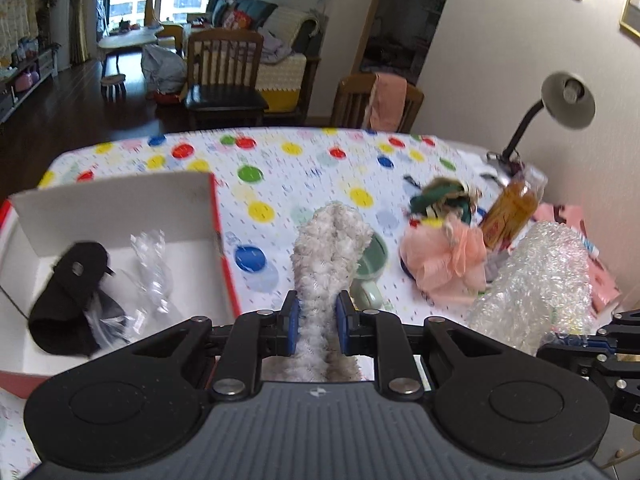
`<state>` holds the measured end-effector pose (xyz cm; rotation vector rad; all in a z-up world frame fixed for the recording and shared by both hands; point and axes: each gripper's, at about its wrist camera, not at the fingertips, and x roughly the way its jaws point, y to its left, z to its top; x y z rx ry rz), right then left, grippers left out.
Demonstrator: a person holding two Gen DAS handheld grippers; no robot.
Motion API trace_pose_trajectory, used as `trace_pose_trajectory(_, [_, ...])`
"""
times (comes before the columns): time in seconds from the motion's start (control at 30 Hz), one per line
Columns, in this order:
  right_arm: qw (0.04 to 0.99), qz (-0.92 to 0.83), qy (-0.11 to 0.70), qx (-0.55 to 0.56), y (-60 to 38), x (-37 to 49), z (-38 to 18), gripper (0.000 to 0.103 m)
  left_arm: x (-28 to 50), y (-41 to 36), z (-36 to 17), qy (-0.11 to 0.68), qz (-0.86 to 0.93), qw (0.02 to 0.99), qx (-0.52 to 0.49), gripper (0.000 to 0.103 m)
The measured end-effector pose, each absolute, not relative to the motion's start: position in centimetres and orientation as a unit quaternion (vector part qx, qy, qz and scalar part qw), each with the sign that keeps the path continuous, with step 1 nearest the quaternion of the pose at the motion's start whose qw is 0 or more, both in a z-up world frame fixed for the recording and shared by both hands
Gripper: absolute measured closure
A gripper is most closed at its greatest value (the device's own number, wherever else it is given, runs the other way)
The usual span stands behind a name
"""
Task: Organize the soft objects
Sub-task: 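Carry the white cloth and bubble wrap into the red box with both grippers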
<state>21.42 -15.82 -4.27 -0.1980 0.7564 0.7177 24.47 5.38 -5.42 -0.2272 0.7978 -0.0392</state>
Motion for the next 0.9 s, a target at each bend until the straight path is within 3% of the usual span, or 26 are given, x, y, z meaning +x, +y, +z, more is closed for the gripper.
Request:
trace_pose_trajectory(0.33, [0.851, 0.378, 0.349, -0.111, -11.4, 23.0, -2.3, 0.098, 23.2, 10.7, -1.1, 0.358, 0.014, 0.928, -0.102, 0.084])
trace_pose_trajectory(0.9, [0.818, 0.437, 0.328, -0.181, 0.4, 25.3, -0.8, 0.098, 22.7, 21.8, 1.7, 0.33, 0.105, 0.936, -0.069, 0.084])
